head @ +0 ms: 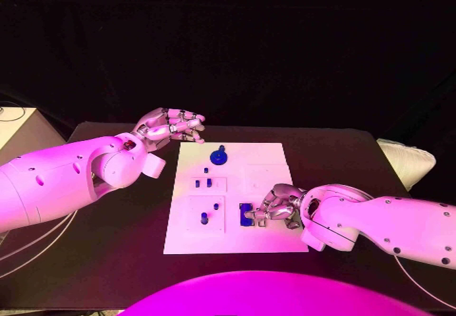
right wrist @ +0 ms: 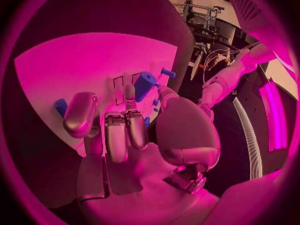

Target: Assemble the parts on the task board

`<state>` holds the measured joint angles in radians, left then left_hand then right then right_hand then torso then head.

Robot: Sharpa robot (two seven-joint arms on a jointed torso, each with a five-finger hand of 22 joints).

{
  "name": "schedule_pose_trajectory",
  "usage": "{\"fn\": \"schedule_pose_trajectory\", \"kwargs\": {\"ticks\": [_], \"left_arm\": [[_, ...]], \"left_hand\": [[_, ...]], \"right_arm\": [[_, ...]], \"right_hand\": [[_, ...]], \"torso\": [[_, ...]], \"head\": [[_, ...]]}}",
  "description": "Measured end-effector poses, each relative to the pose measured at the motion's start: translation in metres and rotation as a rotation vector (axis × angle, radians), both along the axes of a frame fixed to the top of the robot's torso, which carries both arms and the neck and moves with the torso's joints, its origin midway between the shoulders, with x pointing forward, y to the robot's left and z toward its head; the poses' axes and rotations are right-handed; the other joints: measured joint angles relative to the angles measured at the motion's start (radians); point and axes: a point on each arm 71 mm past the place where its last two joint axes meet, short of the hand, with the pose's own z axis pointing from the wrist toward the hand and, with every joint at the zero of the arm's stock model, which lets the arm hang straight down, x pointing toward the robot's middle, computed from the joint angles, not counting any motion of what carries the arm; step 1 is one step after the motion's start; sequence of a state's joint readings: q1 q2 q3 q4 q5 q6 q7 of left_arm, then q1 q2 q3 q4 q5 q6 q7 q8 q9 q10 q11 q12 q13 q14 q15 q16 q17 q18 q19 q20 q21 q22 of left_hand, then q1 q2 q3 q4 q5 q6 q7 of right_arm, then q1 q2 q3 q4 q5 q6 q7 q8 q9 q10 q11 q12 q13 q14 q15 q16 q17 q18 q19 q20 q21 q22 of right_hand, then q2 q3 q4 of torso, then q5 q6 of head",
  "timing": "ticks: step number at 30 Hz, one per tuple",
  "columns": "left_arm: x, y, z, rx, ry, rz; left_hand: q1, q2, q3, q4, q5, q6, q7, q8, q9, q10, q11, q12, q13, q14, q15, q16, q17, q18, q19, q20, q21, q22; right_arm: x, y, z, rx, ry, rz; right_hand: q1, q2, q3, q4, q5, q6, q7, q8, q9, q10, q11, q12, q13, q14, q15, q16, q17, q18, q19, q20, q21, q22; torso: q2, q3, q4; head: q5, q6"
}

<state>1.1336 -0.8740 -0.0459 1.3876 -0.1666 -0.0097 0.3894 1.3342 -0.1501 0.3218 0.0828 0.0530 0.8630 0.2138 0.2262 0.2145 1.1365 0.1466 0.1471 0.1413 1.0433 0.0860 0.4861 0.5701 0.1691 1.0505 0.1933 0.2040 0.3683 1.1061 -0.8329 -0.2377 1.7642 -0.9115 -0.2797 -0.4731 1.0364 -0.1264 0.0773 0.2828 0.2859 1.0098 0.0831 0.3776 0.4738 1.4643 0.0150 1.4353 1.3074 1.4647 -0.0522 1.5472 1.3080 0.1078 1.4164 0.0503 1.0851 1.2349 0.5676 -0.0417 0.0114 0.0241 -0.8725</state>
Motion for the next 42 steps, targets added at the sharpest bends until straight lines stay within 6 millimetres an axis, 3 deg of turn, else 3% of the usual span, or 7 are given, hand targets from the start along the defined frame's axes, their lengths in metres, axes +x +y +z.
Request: {"fn": "schedule_pose_trajectory", "kwargs": {"ticks": [3,6,9,23,33,38,42], "left_arm": [[0.000,0.000,0.000,0.000,0.000,0.000],[0.000,0.000,0.000,0.001,0.001,0.000],[0.000,0.000,0.000,0.002,0.001,0.001],[0.001,0.000,-0.001,0.002,0.003,-0.001],[0.000,0.000,-0.001,0.003,0.006,-0.003],[0.000,0.000,-0.001,0.002,0.008,-0.006],[0.000,-0.001,-0.001,0.002,0.009,-0.008]], "left_hand": [[0.000,0.000,0.002,-0.002,0.000,0.000,0.000,0.000,0.000,0.000,0.000,0.000,0.001,0.000,0.000,0.000,0.000,0.000,0.000,0.000,0.000,0.000],[0.000,0.000,0.003,-0.003,0.000,0.000,0.000,0.000,0.000,0.000,0.000,0.000,0.001,0.000,0.000,0.000,0.000,0.000,0.000,0.000,0.000,0.000],[0.000,0.000,0.003,-0.003,0.000,0.000,0.000,0.000,0.000,0.000,0.000,0.000,0.001,0.000,0.000,0.000,0.000,0.000,0.000,0.000,0.000,0.000],[0.000,0.000,0.007,0.001,0.000,0.000,0.000,0.000,0.000,0.000,0.000,0.005,0.000,-0.004,0.004,0.000,0.000,0.000,0.000,0.000,0.000,0.000],[0.000,0.000,0.007,0.001,0.000,0.000,0.000,0.000,0.000,-0.007,0.000,0.005,0.000,-0.004,0.004,0.004,0.000,0.000,0.000,0.000,0.007,0.004],[0.000,0.000,0.007,0.001,0.000,0.000,0.000,0.000,0.000,-0.007,0.000,0.005,0.000,-0.004,0.004,0.004,0.000,0.000,0.000,0.000,0.007,0.004],[0.000,0.000,0.007,0.001,0.000,0.000,0.000,0.000,0.000,-0.007,0.000,0.005,0.001,-0.004,0.004,0.004,0.000,0.000,0.000,0.000,0.007,0.004]], "right_arm": [[-0.001,0.001,0.001,0.003,-0.004,0.021],[-0.002,0.003,0.001,0.006,-0.008,0.042],[-0.003,0.003,0.002,0.006,-0.013,0.058],[-0.001,0.011,-0.003,-0.013,-0.041,0.097],[0.000,0.009,-0.007,-0.046,-0.059,0.095],[-0.001,0.010,-0.007,-0.050,-0.065,0.106],[-0.002,0.011,-0.007,-0.053,-0.072,0.116]], "right_hand": [[0.055,-0.003,0.000,0.000,-0.018,0.000,0.000,0.005,0.001,0.003,-0.003,-0.001,0.000,0.000,0.000,0.000,0.000,0.000,0.004,-0.004,0.000,0.005],[0.095,0.004,-0.002,0.002,-0.132,0.000,0.000,0.014,0.002,0.003,-0.003,-0.001,0.000,0.002,-0.002,0.000,0.000,0.000,0.004,-0.004,0.000,0.012],[0.128,0.006,-0.006,0.000,-0.173,0.000,0.000,0.017,0.002,0.000,-0.007,-0.001,0.000,0.004,-0.004,0.004,0.000,0.000,0.007,-0.007,0.007,0.019],[0.202,0.052,0.032,-0.001,-0.182,0.007,-0.007,0.017,-0.004,0.004,-0.010,0.007,0.001,0.000,-0.007,0.004,0.000,0.000,0.014,-0.007,0.019,0.033],[0.190,0.098,0.061,0.005,-0.180,0.010,-0.010,0.017,-0.011,0.004,-0.010,0.011,0.001,0.000,-0.007,0.004,0.000,0.000,0.018,-0.011,0.024,0.038],[0.185,0.095,0.061,0.005,-0.180,0.010,-0.010,0.017,-0.011,0.004,-0.010,0.011,0.001,0.000,-0.007,0.004,0.000,0.000,0.018,-0.011,0.024,0.038],[0.178,0.062,0.054,-0.002,-0.179,0.010,-0.010,0.021,-0.011,0.004,-0.010,0.011,0.001,0.000,-0.007,0.004,0.000,0.000,0.018,-0.011,0.024,0.039]], "torso": [[0.000,0.0009,0.0001],[0.000,0.0009,-0.0001],[0.000,0.0012,-0.0004],[0.002,0.0002,0.0018],[0.000,-0.0017,0.0019],[0.000,-0.0023,0.0009],[0.000,-0.0018,0.0007]], "head": [[0.000,0.000],[0.000,0.000],[0.000,0.000],[0.003,0.000],[0.004,0.000],[0.003,0.000],[0.003,0.000]]}}
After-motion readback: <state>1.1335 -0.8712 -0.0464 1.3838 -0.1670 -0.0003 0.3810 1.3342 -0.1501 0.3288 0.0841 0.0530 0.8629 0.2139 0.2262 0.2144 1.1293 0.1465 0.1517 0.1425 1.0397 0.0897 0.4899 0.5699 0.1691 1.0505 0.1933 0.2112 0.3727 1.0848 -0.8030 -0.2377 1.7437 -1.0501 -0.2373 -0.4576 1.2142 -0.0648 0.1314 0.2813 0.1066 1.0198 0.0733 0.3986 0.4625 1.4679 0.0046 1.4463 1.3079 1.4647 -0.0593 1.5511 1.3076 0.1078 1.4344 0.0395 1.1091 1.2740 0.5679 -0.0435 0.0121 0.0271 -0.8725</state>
